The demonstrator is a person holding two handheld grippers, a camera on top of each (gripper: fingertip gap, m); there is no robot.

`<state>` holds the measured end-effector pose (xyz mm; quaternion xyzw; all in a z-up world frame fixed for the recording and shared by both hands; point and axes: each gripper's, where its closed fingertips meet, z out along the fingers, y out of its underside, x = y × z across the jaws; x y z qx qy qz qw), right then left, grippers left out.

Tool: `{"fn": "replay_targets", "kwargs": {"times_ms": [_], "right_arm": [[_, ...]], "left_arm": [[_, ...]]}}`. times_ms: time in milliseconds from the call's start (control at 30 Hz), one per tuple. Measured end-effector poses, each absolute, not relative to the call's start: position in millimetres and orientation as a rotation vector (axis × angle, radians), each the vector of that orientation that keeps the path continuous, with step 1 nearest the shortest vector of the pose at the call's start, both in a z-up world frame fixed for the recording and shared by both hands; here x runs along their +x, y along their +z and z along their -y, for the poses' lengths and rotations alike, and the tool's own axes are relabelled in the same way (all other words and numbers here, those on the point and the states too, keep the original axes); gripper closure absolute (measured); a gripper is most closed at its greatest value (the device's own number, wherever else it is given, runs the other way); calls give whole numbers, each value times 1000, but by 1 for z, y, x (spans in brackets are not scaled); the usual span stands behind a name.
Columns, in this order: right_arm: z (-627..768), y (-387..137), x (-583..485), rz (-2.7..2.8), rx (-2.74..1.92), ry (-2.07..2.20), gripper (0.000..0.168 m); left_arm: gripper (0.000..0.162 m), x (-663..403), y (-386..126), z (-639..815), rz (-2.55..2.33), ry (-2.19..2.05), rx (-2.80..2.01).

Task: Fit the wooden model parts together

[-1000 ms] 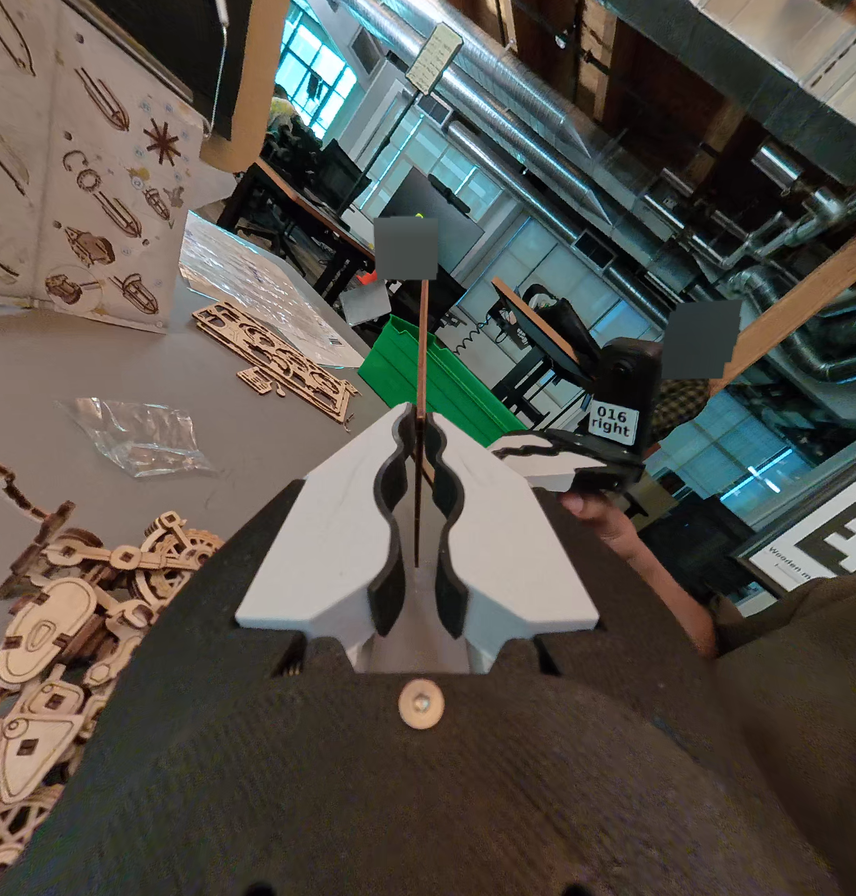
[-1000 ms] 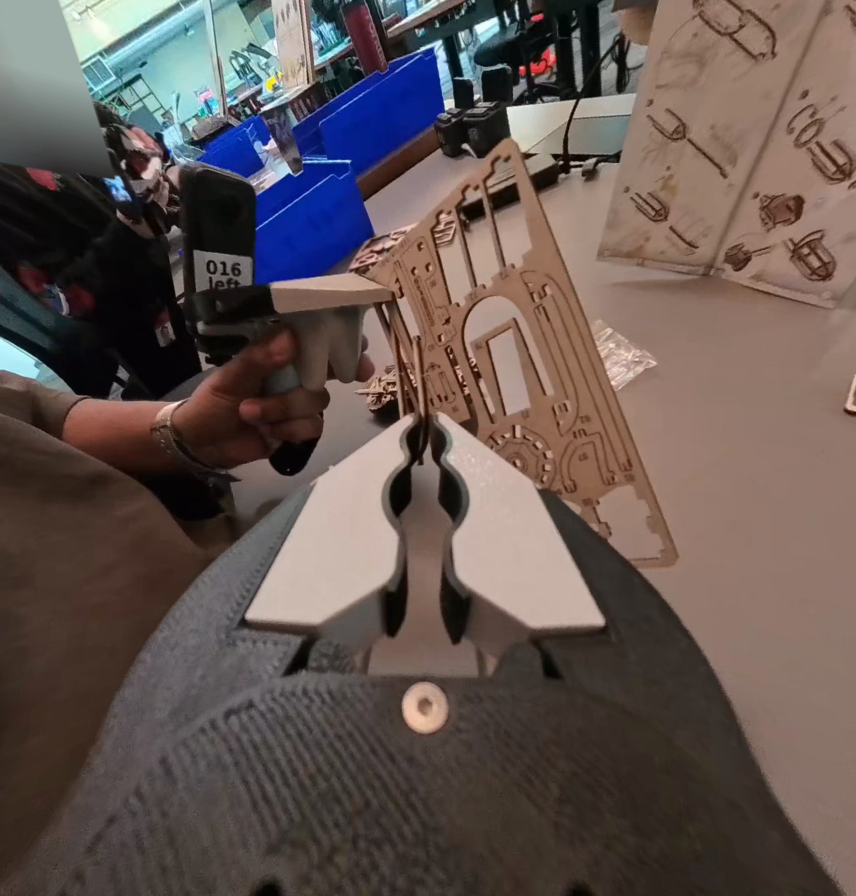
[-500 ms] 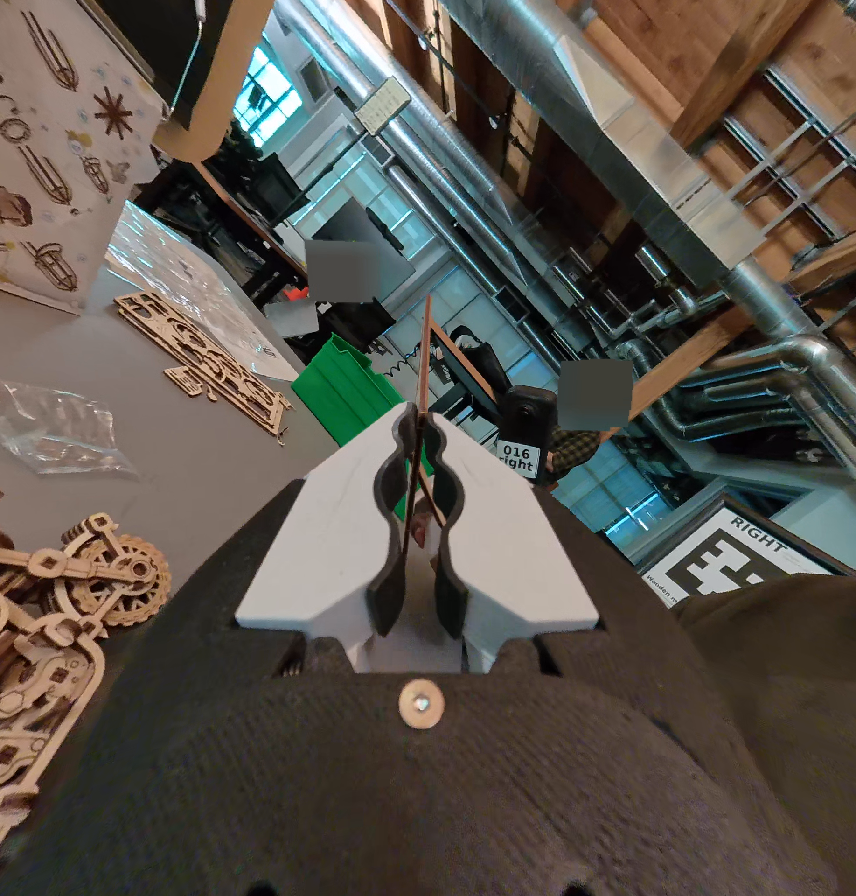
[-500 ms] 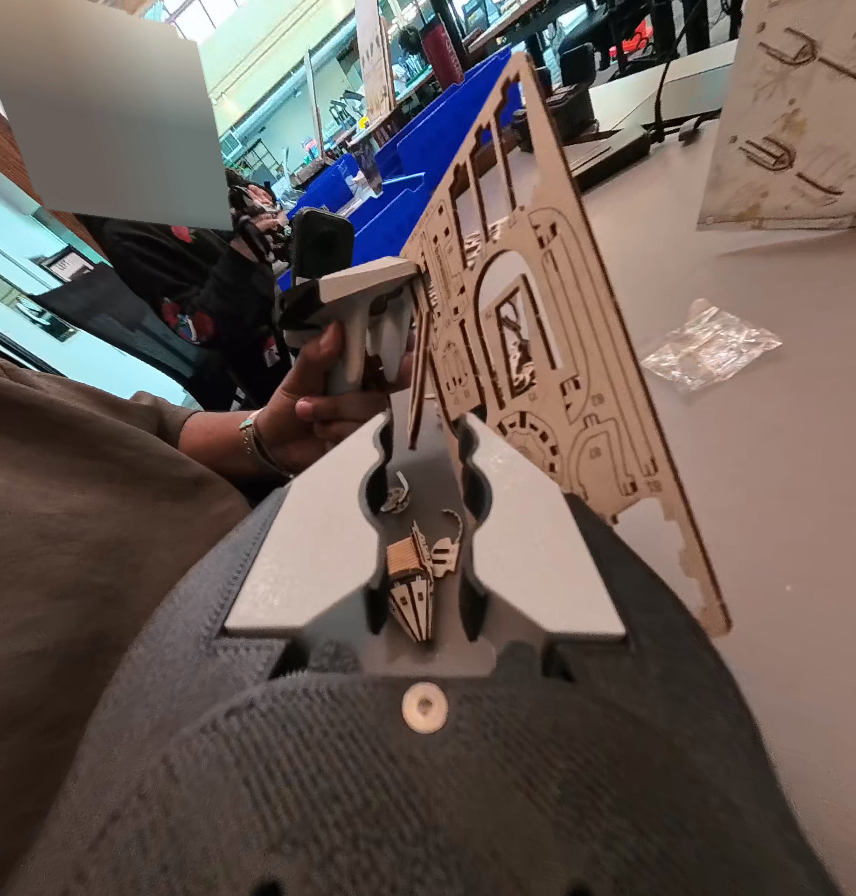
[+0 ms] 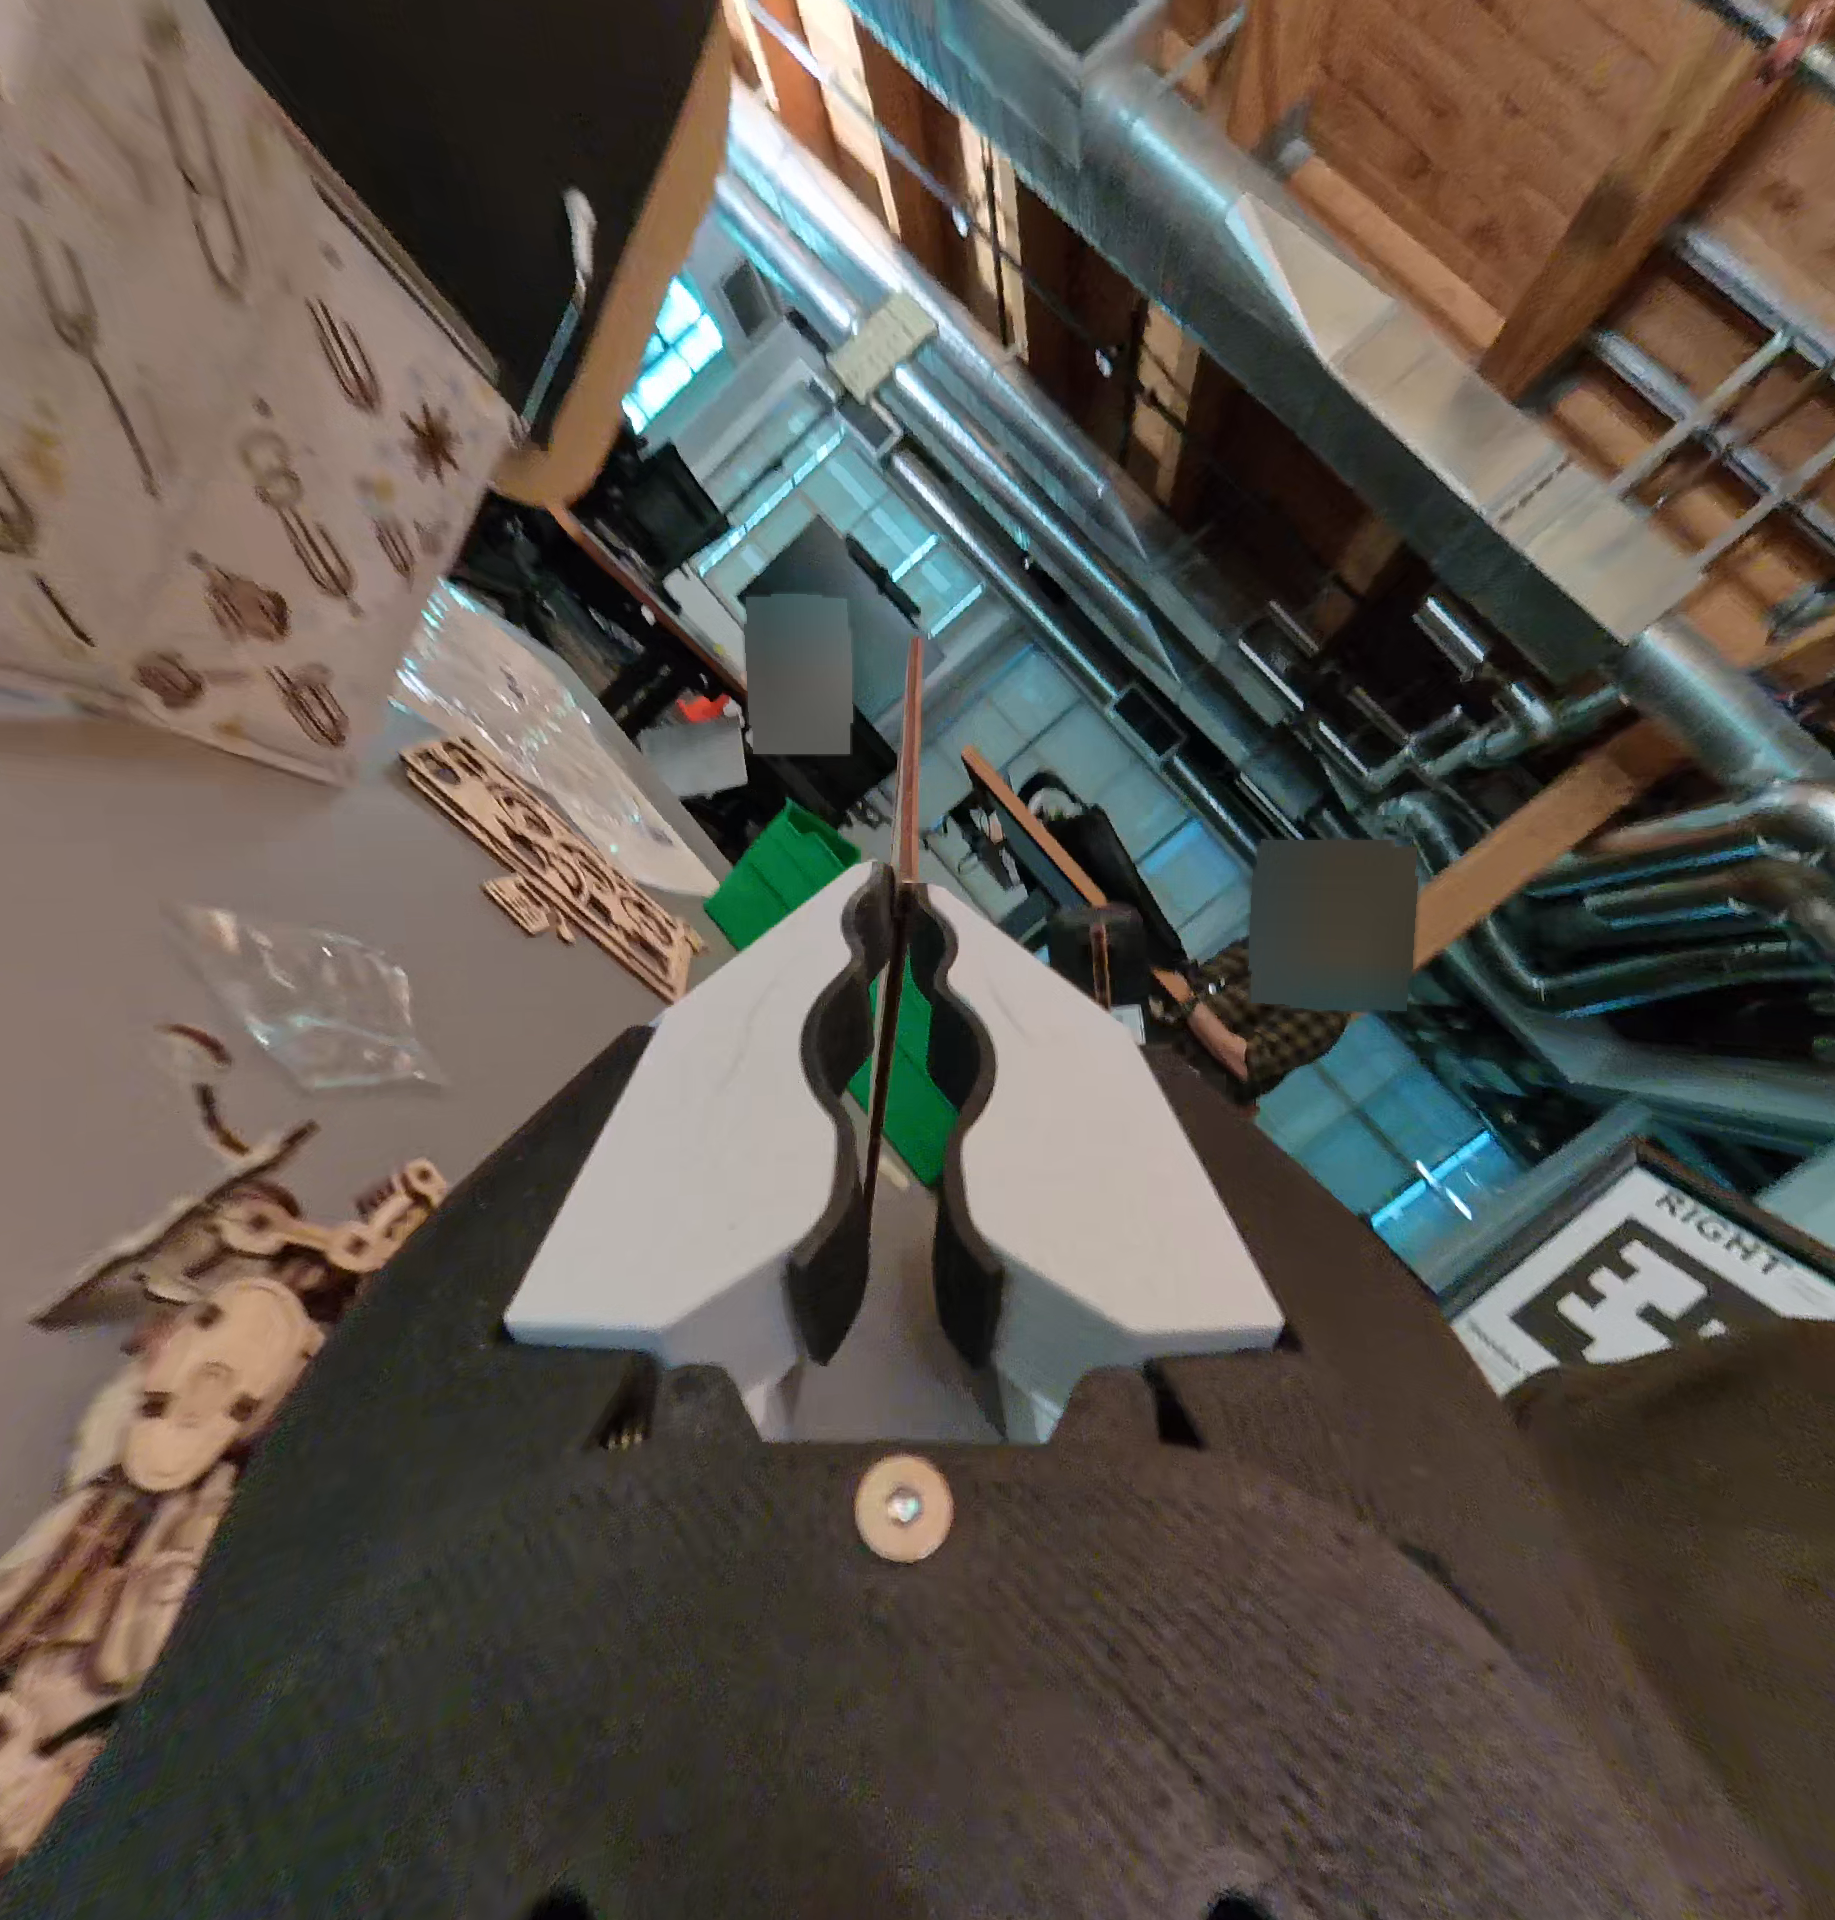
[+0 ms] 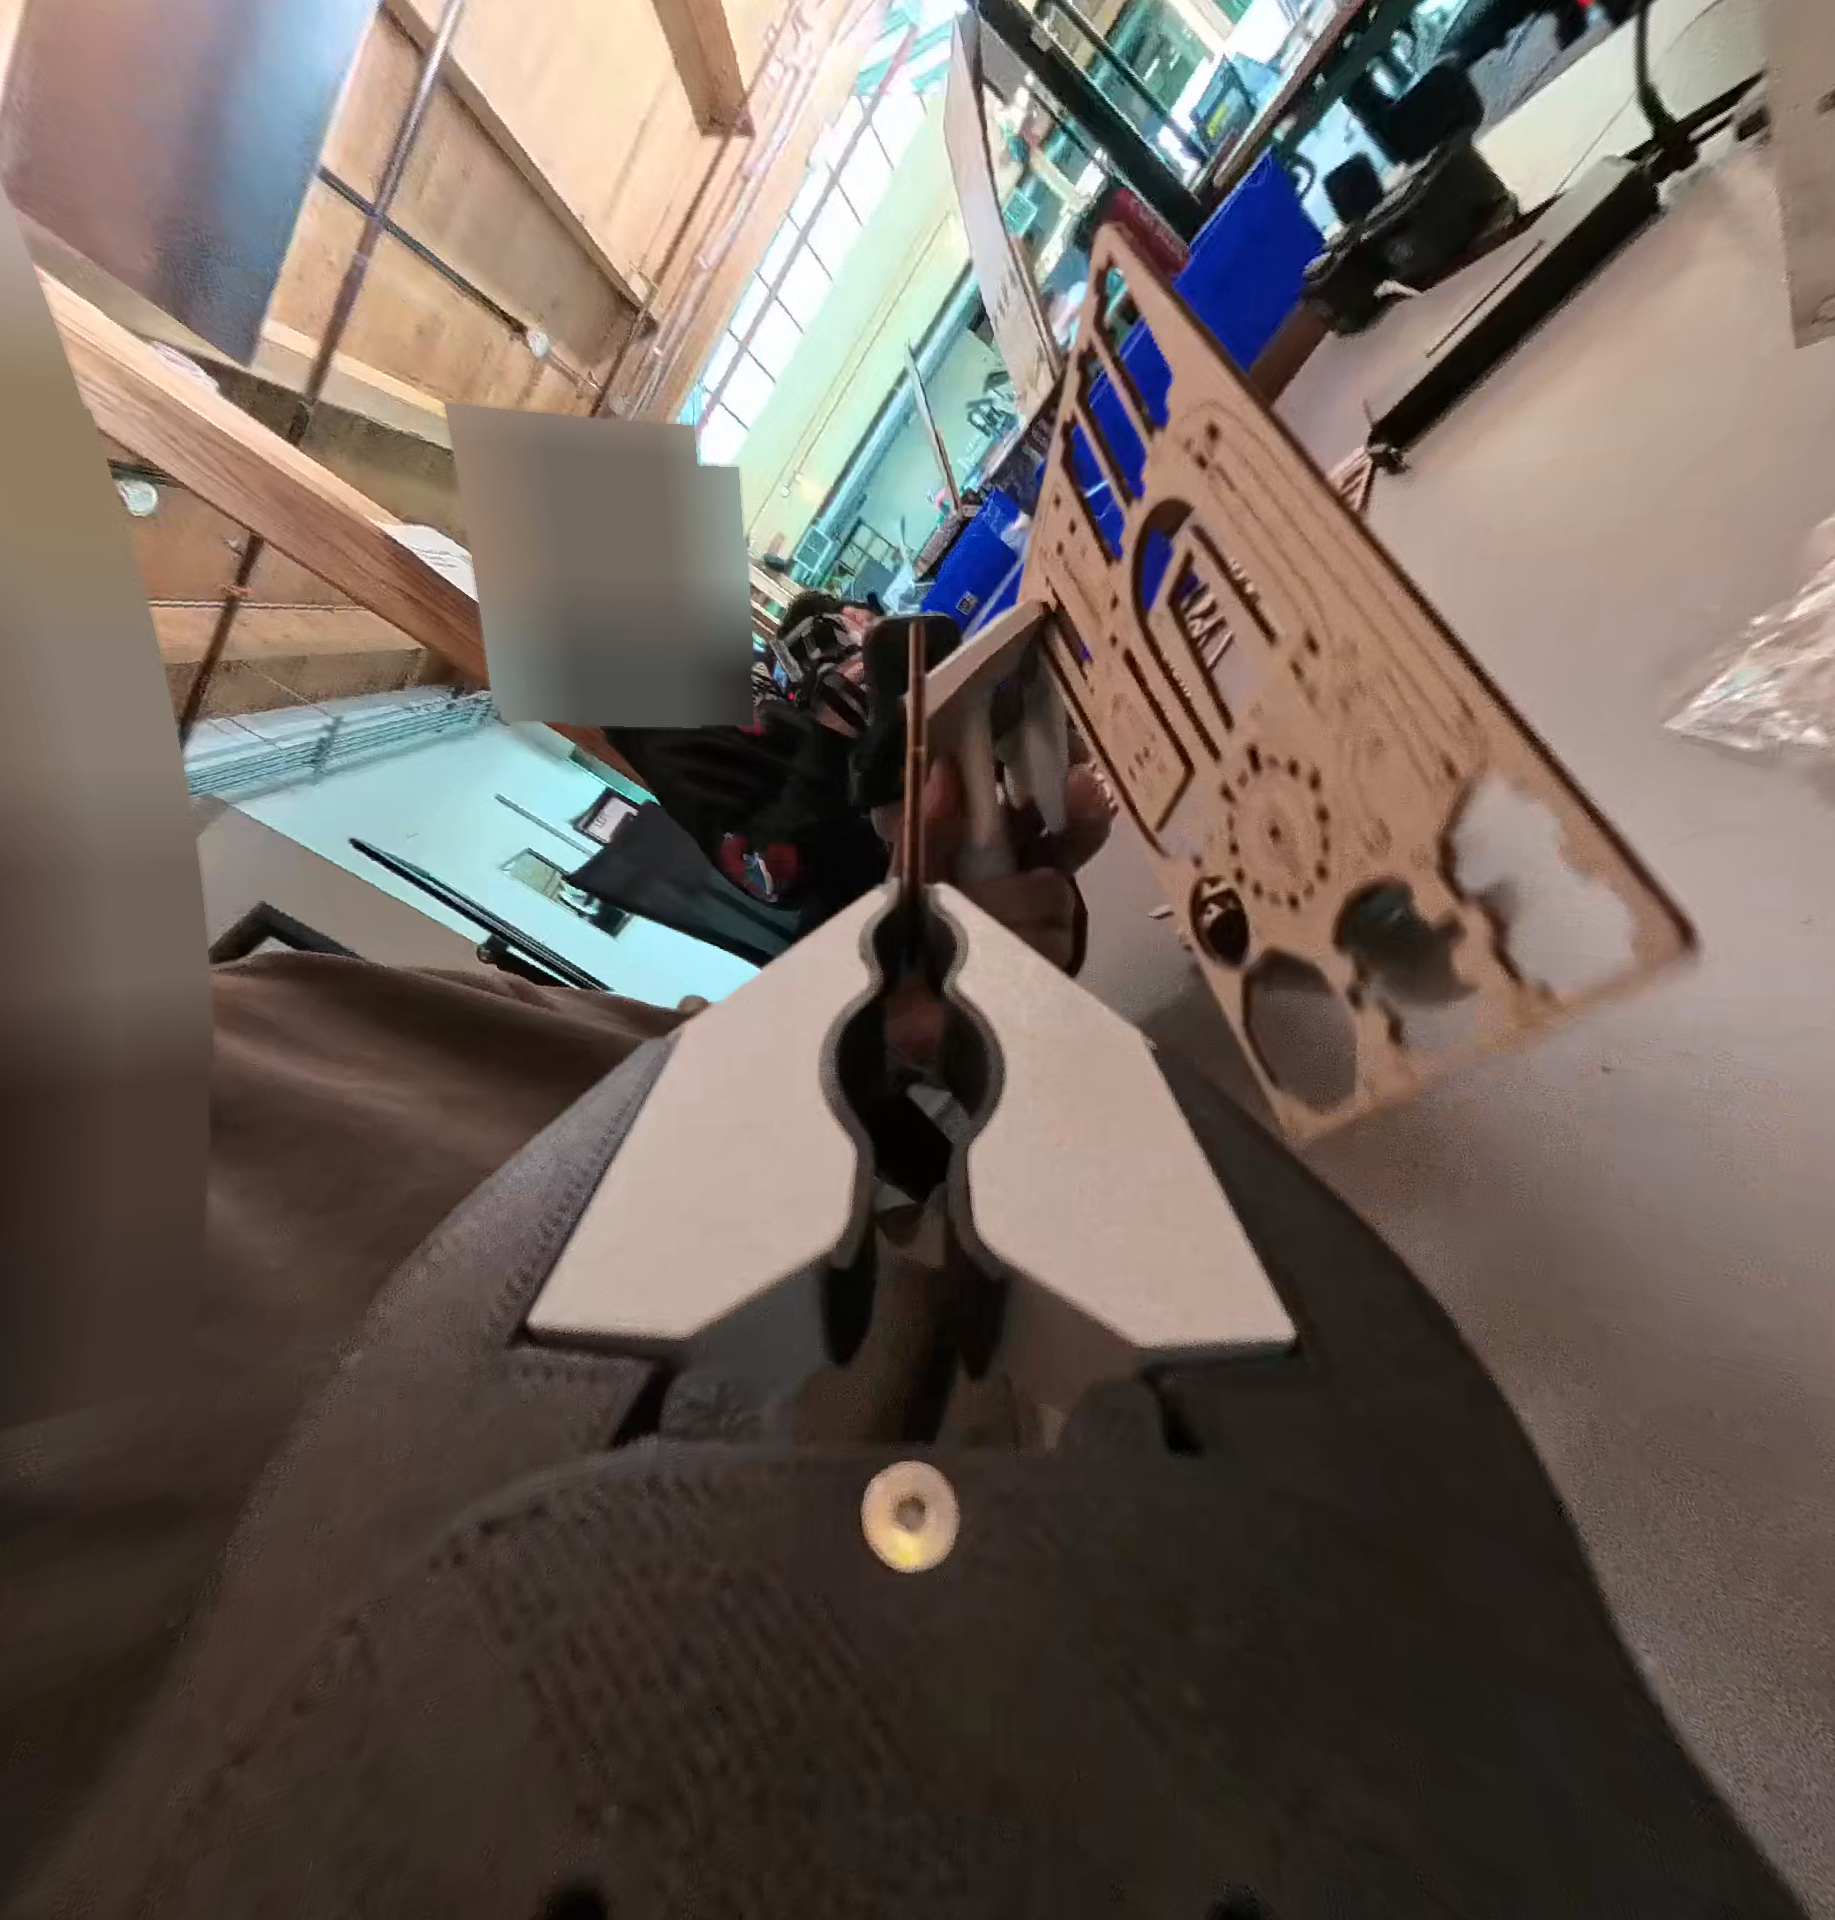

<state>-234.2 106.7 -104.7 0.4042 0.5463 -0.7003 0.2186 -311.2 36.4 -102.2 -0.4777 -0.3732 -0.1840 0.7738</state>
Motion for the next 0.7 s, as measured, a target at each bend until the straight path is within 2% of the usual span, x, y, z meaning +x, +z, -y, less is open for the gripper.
{"fn": "replay_targets", "kwargs": {"times_ms": [400,700], "right_arm": [[-176,-91,-267,-1588,1342,-2202,168],[-234,-81,-260,-1730,1566,-2355,168]], "left_arm": [[160,-314,-110,-42,888,-428,-1041],[161,-297,-129,-141,916,-622,-1279]]}}
